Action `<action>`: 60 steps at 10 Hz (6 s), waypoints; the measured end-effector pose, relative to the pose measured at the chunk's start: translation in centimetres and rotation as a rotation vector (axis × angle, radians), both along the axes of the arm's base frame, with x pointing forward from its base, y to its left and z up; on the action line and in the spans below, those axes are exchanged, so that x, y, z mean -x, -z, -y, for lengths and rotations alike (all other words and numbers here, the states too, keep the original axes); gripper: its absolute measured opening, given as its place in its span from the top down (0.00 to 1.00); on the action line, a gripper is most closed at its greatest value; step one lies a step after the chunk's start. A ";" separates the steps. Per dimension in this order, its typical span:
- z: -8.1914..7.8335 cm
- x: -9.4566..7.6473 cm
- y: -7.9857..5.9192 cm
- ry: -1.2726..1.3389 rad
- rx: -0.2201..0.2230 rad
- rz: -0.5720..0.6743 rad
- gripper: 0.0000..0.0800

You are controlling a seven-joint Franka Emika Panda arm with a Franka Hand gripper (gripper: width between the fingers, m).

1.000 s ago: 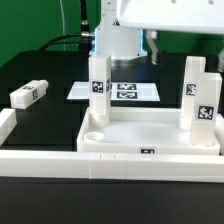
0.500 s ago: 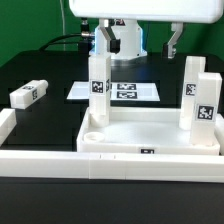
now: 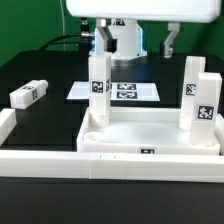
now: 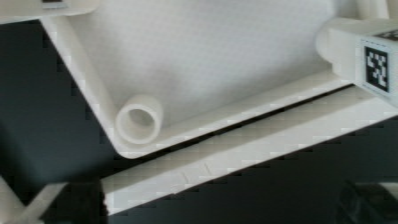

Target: Assemble desk

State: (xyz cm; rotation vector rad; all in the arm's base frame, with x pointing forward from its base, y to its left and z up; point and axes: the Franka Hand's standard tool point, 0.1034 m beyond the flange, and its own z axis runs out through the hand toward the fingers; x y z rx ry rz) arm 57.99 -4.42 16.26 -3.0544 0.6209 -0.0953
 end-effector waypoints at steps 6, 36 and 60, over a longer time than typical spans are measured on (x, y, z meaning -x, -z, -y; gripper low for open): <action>6.5 2.2 0.4 0.007 0.010 -0.004 0.19; 18.6 17.0 13.0 -0.087 -0.340 -0.870 0.19; 18.7 17.7 14.9 -0.087 -0.379 -1.080 0.64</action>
Offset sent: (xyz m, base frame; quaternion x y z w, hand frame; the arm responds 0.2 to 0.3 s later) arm 0.0047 -0.0209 -0.0076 -0.0223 0.0351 -0.0345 0.9985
